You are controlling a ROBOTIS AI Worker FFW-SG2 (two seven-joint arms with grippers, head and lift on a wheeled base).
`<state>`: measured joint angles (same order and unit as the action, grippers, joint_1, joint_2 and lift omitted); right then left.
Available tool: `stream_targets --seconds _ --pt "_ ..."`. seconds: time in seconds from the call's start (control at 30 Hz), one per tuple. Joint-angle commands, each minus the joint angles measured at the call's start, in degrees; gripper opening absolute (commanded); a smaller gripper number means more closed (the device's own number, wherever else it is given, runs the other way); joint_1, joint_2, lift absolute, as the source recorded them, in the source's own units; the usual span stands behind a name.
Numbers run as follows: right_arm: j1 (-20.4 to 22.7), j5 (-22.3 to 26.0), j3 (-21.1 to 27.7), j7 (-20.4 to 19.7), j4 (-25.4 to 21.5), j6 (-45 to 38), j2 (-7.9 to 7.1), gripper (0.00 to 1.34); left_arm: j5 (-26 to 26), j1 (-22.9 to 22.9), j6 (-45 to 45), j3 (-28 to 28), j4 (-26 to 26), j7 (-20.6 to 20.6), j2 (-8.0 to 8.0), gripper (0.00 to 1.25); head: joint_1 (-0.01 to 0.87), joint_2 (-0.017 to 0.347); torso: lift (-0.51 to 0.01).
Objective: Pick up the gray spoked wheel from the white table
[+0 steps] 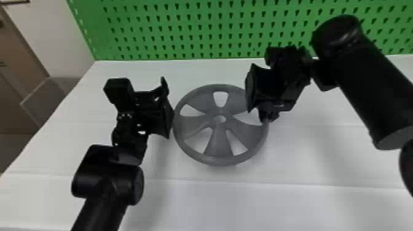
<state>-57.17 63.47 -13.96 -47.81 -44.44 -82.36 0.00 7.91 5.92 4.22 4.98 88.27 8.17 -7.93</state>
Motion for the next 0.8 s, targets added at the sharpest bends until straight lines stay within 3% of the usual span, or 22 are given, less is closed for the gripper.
stream_targets --seconds 0.0,0.77 --pt "0.04 -0.81 1.65 0.0 -2.41 -1.22 0.05 0.18 0.09 -0.2 0.0 -0.23 0.23 0.0 -0.07 1.09 0.779 0.149 -0.083" --pt "1.01 -2.04 3.85 0.0 -5.75 -2.01 -0.79 0.18 0.0 -0.38 0.0 -0.23 0.32 0.0 -0.07 1.09 0.779 0.149 -0.083"
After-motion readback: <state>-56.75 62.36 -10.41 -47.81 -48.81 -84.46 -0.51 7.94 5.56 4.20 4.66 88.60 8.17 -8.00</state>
